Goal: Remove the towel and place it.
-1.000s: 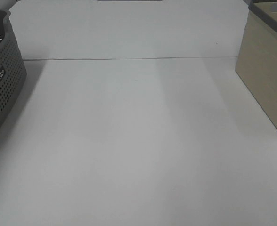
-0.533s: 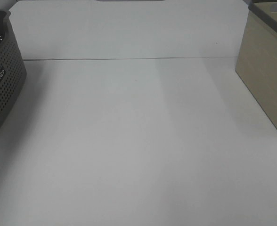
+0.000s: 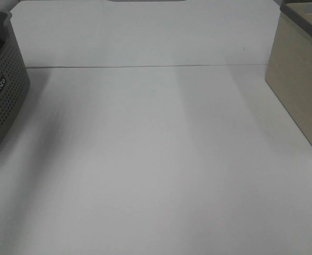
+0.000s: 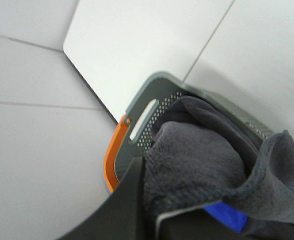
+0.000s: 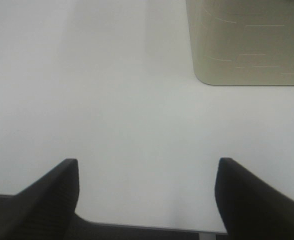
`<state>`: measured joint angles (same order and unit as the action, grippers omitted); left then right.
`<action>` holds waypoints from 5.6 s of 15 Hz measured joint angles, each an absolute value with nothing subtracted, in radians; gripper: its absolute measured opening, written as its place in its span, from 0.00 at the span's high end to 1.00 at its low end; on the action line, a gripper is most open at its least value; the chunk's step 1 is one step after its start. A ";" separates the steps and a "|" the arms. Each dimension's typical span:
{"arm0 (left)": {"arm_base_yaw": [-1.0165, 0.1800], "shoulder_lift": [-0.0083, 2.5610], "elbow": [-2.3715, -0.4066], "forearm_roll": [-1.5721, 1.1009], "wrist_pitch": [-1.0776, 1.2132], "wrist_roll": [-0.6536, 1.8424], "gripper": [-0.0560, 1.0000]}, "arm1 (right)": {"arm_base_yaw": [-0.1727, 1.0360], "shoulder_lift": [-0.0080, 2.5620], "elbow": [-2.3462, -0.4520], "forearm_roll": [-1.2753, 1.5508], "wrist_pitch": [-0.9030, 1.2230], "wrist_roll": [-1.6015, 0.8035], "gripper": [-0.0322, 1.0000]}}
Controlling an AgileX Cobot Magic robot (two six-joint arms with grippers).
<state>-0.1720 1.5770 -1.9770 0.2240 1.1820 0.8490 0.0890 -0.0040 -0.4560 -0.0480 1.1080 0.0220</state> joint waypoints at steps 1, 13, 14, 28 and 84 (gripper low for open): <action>-0.227 1.549 -1.977 0.224 1.178 0.842 0.95 | 0.089 -0.004 -0.456 -0.048 1.108 0.022 0.25; -0.774 1.518 -1.977 0.310 1.222 0.839 0.95 | 0.089 0.434 -0.479 0.640 0.779 -0.710 0.25; -0.784 1.518 -1.977 0.310 1.222 0.839 0.95 | 0.089 0.527 -0.483 0.792 0.764 -0.913 0.25; -0.895 1.518 -1.977 0.267 1.227 0.839 0.95 | 0.422 1.390 -0.787 1.427 0.822 -1.792 0.25; -0.453 1.664 -1.977 -0.077 0.390 0.771 0.95 | 0.549 1.597 -1.990 -0.536 0.675 -0.025 0.95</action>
<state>-0.4530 1.6640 -1.9770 -0.0770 0.3900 0.7710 0.5490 1.5970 -1.9900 -0.5360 0.6750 -0.0250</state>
